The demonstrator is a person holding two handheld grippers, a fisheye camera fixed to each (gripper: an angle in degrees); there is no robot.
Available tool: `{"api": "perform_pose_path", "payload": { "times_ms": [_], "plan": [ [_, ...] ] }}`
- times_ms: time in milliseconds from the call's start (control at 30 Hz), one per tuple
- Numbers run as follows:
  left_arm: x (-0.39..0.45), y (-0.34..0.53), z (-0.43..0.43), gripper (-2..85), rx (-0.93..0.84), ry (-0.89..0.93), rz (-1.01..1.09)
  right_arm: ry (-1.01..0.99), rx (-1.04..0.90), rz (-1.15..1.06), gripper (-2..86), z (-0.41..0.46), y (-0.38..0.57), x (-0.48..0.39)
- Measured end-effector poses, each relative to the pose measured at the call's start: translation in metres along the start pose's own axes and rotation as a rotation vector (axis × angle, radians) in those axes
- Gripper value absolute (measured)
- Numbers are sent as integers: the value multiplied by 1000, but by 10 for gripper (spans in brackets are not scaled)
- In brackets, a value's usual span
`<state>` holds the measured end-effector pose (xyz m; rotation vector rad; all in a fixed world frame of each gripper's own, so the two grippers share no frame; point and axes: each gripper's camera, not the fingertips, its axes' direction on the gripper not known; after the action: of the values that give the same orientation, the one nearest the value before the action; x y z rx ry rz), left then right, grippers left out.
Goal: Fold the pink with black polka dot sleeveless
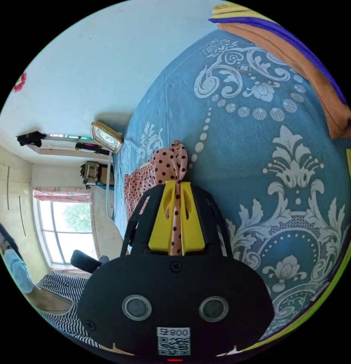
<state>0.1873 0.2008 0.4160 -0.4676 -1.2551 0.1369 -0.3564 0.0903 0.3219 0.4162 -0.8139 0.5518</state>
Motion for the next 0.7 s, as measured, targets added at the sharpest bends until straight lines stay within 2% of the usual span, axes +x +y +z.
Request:
{"api": "perform_pose_path", "payload": {
  "times_ms": [167, 367, 700],
  "plan": [
    [-41, 41, -22, 18, 82, 27, -54, -58, 75, -24, 17, -6, -7, -51],
    [-98, 110, -58, 18, 218, 60, -195, -89, 116, -145, 16, 12, -20, -158],
    [-204, 256, -91, 17, 404, 72, -553, -30, -23, -354, 16, 140, -56, -358]
  ]
}}
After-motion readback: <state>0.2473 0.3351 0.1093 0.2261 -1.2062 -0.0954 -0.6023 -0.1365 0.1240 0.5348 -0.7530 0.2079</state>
